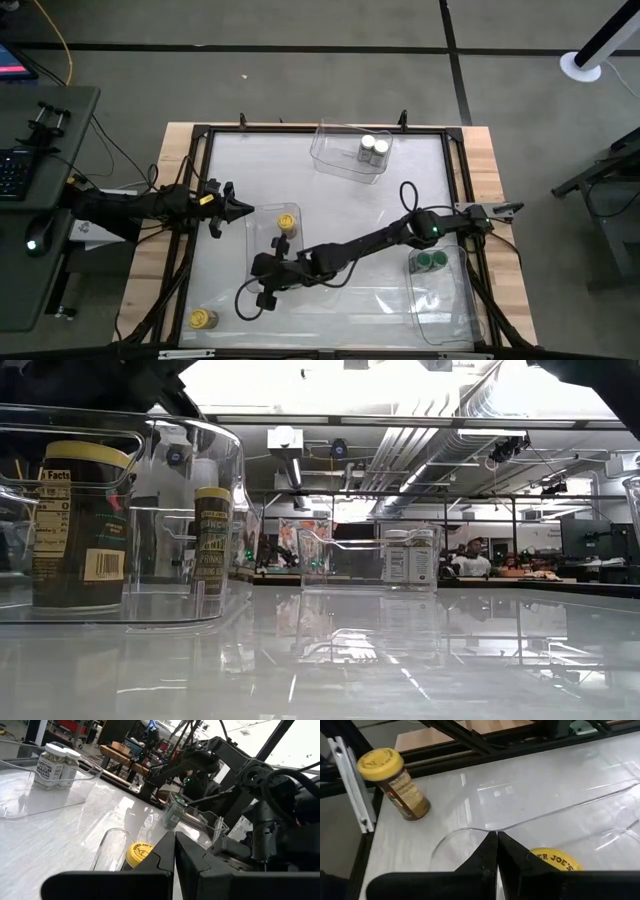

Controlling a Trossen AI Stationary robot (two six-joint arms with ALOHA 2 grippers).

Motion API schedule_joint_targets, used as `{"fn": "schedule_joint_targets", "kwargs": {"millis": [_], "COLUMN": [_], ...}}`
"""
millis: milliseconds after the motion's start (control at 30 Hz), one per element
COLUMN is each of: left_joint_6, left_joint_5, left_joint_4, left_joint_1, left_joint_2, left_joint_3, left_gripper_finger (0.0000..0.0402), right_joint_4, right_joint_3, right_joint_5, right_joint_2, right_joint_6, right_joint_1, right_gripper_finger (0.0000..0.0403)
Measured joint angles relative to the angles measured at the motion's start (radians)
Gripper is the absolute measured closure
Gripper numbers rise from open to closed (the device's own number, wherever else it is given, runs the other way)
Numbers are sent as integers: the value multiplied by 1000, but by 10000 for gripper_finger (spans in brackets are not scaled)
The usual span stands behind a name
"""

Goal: Sort spices by type
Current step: Put the top yellow seasoning bottle into the left transparent bin

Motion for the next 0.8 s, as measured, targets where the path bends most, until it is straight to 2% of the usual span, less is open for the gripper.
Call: {"fn": "schedule_joint_targets", "kwargs": {"millis": [633, 800], "left_joint_6": [0, 0], "left_joint_5": [0, 0], "left_joint_4": [-2, -2], "left_joint_1": [0, 0], "left_joint_2": [0, 0], "left_joint_3": [0, 0], "left_gripper_finger": [401, 401], "right_joint_4": [-92, -128], "right_joint_3": [1, 2], "right_joint_5": [25, 70], "right_joint_2": [-2, -4], "right_joint_6": [19, 33], "right_joint_1": [-13, -16], "right_gripper_finger": [403, 403]}}
